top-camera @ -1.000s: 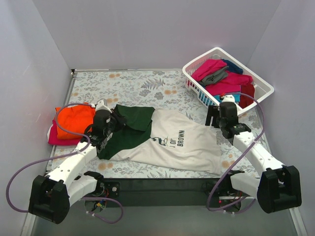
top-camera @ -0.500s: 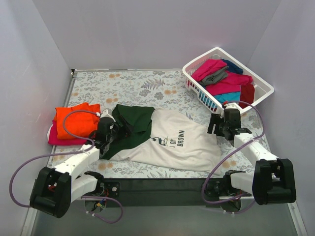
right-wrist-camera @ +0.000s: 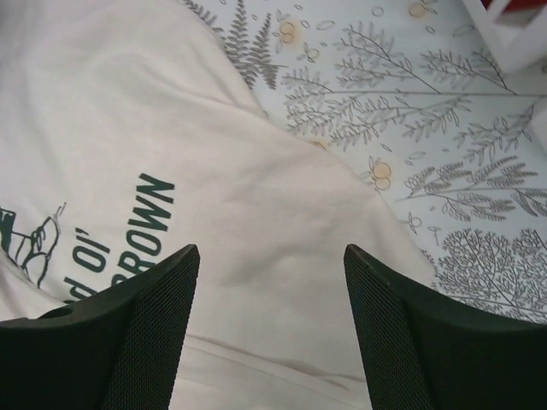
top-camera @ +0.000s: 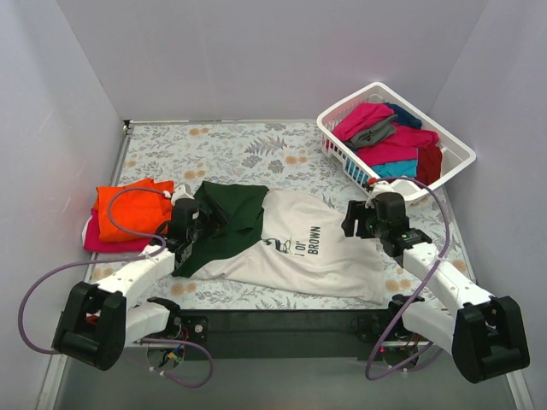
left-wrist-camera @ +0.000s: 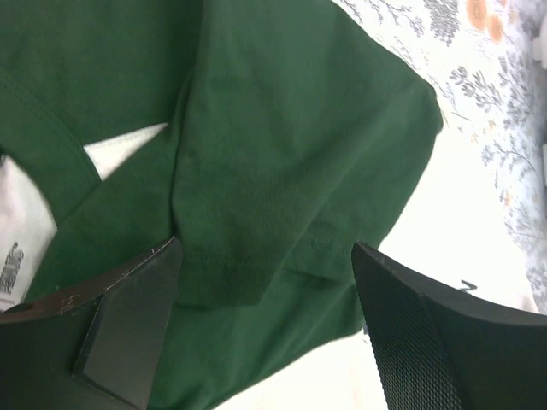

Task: Fold and stack the t-shirts
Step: Fold the tshirt

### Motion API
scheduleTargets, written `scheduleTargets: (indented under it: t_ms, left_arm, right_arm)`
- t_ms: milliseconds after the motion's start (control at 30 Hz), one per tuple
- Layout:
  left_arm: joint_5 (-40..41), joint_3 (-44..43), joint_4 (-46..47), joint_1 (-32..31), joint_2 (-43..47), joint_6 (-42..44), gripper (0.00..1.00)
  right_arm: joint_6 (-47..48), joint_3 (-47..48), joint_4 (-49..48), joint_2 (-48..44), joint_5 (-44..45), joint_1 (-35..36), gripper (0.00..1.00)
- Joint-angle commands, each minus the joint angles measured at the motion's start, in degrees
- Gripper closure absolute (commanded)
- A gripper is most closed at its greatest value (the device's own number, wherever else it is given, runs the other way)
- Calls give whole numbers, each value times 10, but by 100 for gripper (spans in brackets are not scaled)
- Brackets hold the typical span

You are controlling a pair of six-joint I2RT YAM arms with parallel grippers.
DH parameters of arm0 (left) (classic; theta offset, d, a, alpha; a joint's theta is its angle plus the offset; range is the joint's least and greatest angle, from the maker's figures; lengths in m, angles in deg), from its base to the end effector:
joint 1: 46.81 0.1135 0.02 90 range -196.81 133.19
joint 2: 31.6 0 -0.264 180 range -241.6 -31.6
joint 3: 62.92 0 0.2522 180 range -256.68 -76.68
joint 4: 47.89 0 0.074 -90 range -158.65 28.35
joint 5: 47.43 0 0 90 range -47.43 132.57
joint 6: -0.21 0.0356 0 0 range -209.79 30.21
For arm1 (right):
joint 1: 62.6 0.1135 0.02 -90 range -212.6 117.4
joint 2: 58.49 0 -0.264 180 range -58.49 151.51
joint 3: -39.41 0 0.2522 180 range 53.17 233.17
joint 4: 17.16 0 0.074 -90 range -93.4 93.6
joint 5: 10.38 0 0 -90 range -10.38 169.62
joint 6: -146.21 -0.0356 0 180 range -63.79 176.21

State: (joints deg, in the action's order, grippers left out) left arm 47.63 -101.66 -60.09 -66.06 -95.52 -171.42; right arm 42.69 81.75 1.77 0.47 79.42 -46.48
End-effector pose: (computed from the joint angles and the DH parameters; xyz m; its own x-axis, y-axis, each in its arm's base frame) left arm 0.2079 -0.0693 0.1769 -0.3429 -0.9241 -0.1686 -0.5289 0.3383 -0.7784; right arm 0.2062 0.0597 0.2038 -0.6086 0.0675 -0.7906 -0.1420 0.9710 0.1922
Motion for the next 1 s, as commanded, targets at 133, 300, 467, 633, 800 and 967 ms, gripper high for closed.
scheduleTargets:
  t_ms: [133,300,467,633,800,967]
  left_arm:
    - [25,-39,5,-1,-60,12,26]
    - [20,-41,10,0,-83,23,26]
    - [14,-42,12,0,-88,26,26]
    - [24,-66,16,-14,-43,50,27]
    - [41,-111,9,-64,-39,54,27]
    - [67,-150,12,-163,-88,44,27]
  right_arm:
    - [10,64,11,50,105,9,35]
    - [2,57,8,67,99,-24,34]
    - [-1,46,-6,115,85,-49,34]
    - [0,49,-17,157,58,-59,35]
    - [-2,53,-17,181,30,-62,41]
    - [-4,49,-14,184,18,-62,49]
